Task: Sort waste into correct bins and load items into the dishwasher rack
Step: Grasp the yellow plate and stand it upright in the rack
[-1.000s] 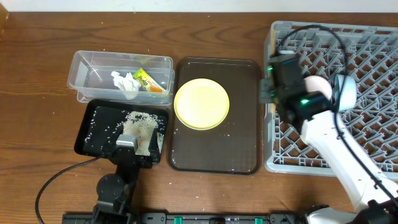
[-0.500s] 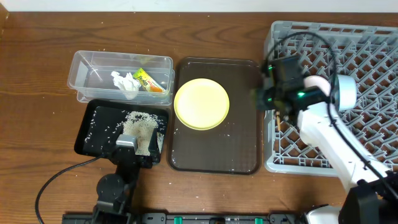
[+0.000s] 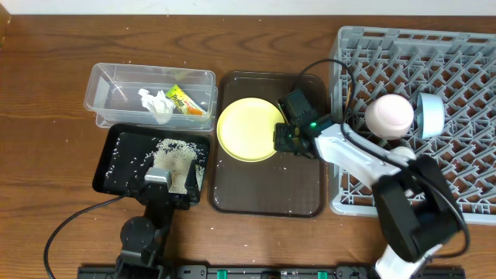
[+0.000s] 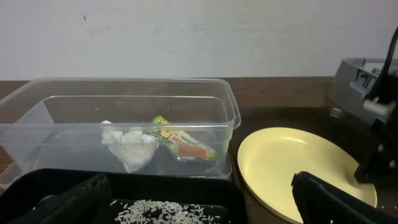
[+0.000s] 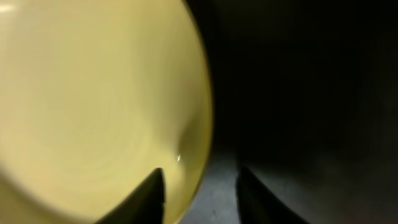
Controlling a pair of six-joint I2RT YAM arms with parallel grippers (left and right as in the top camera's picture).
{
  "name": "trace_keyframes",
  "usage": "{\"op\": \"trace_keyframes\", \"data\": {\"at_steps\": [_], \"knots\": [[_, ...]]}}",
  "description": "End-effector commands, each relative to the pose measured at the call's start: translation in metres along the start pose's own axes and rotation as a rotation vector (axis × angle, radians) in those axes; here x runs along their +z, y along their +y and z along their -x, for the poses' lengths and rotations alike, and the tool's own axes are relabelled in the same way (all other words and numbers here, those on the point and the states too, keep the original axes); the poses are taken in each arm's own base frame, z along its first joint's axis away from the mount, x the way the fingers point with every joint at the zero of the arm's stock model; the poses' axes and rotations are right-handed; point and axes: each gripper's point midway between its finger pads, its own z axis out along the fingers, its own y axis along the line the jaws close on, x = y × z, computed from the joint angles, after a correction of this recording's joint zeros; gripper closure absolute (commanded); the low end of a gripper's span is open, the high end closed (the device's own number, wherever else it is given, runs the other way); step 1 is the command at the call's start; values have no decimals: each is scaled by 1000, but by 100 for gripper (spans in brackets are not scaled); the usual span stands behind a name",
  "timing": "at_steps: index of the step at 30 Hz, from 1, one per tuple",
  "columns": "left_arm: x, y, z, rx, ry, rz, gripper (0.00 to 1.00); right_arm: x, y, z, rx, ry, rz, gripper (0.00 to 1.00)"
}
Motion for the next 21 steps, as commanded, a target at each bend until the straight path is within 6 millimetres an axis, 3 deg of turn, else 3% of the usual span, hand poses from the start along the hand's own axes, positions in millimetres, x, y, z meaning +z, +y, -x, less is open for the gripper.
{"op": "trace_keyframes", "data": {"at_steps": [1,3,5,9,12,14,17,21], "knots": [[2,3,-17,7,45,9,5,9,-5,-4,62,18,-19,89],[2,3,-17,7,45,10,5,6,-8,-2,70,16,-21,99],[2,3,-17,7,45,10,5,-5,-11,7,75,-10,-15,99],[2,3,-17,7,45,10,5,-51,-17,41,26,-132,20,99],[2,3,-17,7,45,9,5,-104,-27,70,-58,-286,11,99],[2,3,-17,7,45,9,5,-145,-45,89,-83,-415,-64,99],[2,3,-17,7,45,9,5,-215,-94,114,-46,-638,-298,99],[2,3,-17,7,45,10,5,-296,-156,122,66,-845,-638,99]]}}
